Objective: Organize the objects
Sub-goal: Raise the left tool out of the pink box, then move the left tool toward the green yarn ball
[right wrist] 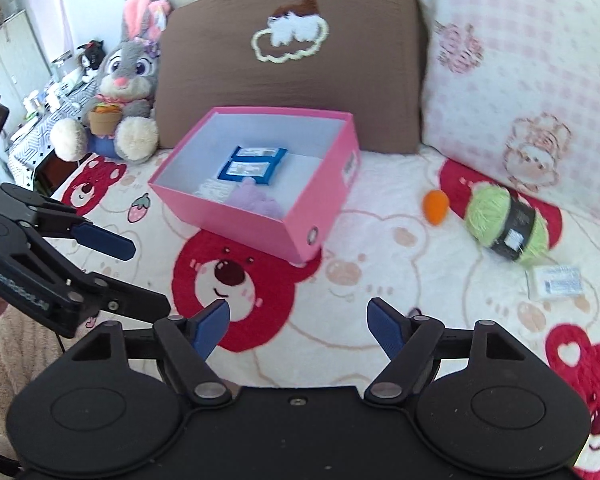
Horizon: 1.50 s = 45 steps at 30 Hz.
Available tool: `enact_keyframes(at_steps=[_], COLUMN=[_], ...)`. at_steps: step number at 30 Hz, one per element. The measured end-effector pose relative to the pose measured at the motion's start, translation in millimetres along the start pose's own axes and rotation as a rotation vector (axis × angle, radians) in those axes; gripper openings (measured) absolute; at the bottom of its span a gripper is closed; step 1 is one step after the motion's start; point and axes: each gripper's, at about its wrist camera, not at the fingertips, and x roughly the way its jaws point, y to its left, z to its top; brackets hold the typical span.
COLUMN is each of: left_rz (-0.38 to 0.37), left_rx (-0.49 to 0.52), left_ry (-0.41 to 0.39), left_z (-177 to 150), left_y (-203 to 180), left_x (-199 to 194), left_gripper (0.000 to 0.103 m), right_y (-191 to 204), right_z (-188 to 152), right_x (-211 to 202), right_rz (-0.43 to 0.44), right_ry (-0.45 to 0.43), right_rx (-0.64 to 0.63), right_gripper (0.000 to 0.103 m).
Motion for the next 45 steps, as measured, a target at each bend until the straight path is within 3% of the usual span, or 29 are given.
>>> enact_keyframes(at_steps=[7,13,17,24,28,31,32,34,39,45], left_rz=[-0.096,-0.114,-0.094,-0.121,-0.122,-0.123,-0.136,-0.151,-0.131,-0.169], left_rx=[0.006,0.031,0.024,0.025,0.009,0.032,0.031,0.039,0.111,0.092], left_ry=[0.043,0.036,0.006,-0.066,-0.141,-0.157,-0.158,-0.169,-0.204,-0.246], left_z=[15.2,40.2,59.7,86.0,100.1,109.7,113.0,119.0,134.4,153.9], left_y=[-28.8,-44.2,-44.6,-44.5,-46.8,-53.0,-54.2,-57.4,-68.4,-70.3], left_x=[18.5,35.7,43.0,51.2,58.8,70.0,74.8,85.2,121.5,170.6], left_gripper=[0.092,0.092,0.092,0.094,0.094,0.094,0.094,0.094,0.094,0.094], right_y=[-30.6,-49.4,-57.0,-84.2,-105.2,-117.5,-120.8,-128.7,-159.5,-166.7], right_z=[-11.6,-17.4,-15.3,-8.6,-5.1,-1.9,-0.7,-2.3,-10.8,-19.5], right_x=[-16.4,-19.2,-24.6,-27.3,-27.4,-20.0,-14.8,-3.5,33.6,65.6], right_rz=[-0.083,-0.128,-0.152,-0.185,-0.172,-0.213,-0.265,-0.377,-0.367,-0.366], right_ry=[-0.022,-0.06,-0.128,-0.279,-0.295,-0.285,-0.285,-0.312,-0.34,-0.316], right_rx=[-0.003,-0.004,-0.035,0.032,0.1,0.104,0.094,0.096,0.144,0.07], right_gripper=[0.084,0.084,0.084,0.084,0.084,0.087,0.096,0.098,0.098,0.098])
